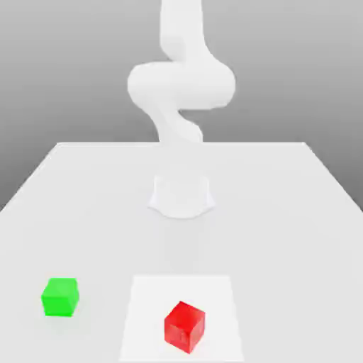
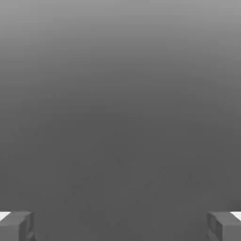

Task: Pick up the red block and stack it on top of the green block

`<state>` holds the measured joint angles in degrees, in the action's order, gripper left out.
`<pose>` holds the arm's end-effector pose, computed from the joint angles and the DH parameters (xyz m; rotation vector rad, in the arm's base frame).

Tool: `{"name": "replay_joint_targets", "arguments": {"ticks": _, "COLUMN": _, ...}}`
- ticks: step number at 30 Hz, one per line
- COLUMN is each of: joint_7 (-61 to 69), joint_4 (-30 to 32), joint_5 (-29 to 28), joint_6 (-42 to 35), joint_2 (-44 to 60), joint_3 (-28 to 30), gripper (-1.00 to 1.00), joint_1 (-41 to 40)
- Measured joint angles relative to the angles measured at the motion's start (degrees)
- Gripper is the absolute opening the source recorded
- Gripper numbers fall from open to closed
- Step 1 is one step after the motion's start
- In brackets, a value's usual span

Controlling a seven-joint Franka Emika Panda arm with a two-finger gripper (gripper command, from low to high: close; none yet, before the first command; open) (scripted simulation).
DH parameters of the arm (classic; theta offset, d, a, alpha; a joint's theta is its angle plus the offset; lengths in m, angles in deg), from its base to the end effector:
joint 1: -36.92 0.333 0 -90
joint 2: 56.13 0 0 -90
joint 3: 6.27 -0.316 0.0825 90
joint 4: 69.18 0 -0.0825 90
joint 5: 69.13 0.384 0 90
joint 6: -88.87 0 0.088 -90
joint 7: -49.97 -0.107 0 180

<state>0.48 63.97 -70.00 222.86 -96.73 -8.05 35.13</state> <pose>0.3812 0.0037 0.6698 -2.4689 1.1283 -0.9536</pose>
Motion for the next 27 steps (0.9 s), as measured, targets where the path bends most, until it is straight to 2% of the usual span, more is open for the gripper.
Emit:
{"name": "replay_joint_targets", "arguments": {"ticks": 13, "joint_7": -19.49, "joint_4": 7.13, "joint_5": -5.13, "joint_6": 11.48, "joint_2": 27.50, "joint_3": -6.48, "gripper": 0.00, "joint_1": -6.76}}
{"name": "replay_joint_targets", "arguments": {"ticks": 18, "joint_7": -25.97, "joint_4": 9.85, "joint_5": -5.80, "joint_6": 15.90, "joint_2": 37.80, "joint_3": -6.90, "gripper": 0.00, "joint_1": -7.38}}
{"name": "replay_joint_targets", "arguments": {"ticks": 23, "joint_7": -30.29, "joint_4": 12.64, "joint_5": -3.46, "joint_6": 20.45, "joint_2": 47.75, "joint_3": -7.29, "gripper": 0.00, "joint_1": -7.30}}
{"name": "replay_joint_targets", "arguments": {"ticks": 27, "joint_7": -32.65, "joint_4": 12.17, "joint_5": -5.00, "joint_6": 26.59, "joint_2": 55.89, "joint_3": -5.79, "gripper": 0.00, "joint_1": -6.15}}
